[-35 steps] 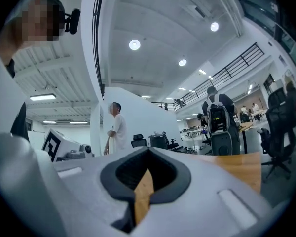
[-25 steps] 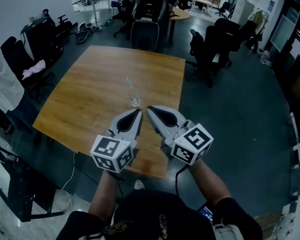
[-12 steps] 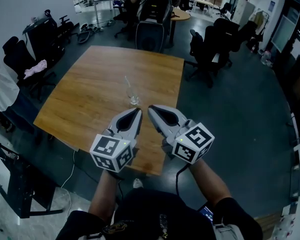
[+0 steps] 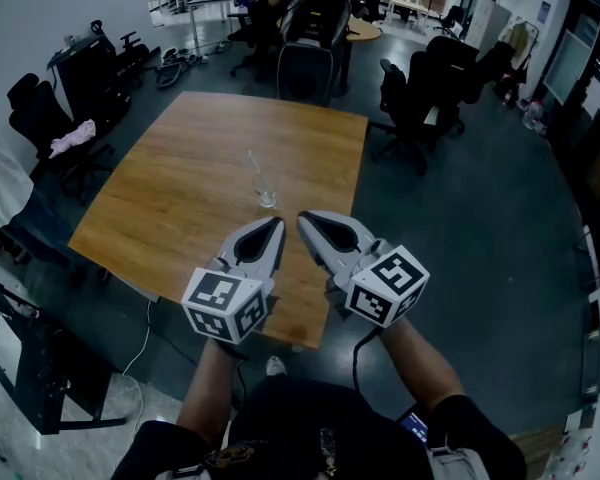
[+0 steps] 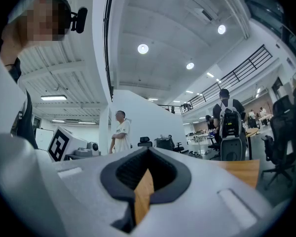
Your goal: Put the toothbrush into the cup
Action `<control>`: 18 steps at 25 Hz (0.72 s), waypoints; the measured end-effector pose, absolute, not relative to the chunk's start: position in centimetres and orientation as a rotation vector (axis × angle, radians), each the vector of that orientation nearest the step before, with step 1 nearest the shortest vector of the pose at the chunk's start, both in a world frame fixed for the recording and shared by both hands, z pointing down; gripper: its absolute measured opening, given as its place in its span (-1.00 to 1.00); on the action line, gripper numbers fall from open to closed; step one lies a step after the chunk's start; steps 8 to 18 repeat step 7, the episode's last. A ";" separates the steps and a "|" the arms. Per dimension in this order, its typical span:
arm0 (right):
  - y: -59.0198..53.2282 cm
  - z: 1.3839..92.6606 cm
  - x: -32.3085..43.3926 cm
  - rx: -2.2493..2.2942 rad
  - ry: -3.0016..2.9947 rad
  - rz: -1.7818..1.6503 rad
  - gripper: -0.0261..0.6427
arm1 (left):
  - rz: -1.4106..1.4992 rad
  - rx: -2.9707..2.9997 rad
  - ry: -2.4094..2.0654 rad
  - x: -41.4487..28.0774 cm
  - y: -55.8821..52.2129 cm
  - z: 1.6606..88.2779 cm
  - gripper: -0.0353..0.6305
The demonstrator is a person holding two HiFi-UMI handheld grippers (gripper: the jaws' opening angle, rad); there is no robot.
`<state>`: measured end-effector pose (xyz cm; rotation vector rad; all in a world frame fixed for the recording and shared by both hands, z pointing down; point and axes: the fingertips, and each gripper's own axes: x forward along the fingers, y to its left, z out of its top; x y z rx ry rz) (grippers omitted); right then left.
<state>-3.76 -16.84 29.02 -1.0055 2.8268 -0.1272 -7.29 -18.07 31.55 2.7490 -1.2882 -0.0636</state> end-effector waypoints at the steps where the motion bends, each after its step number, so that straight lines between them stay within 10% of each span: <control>1: -16.8 29.0 -3.8 -1.005 2.828 -0.126 -0.91 | -0.062 2.750 -1.287 -7.3 -18.1 31.6 -0.87; 18: -16.9 29.3 -3.9 -1.006 2.831 -0.128 -0.91 | -0.060 2.752 -1.281 -7.5 -18.1 31.6 -0.87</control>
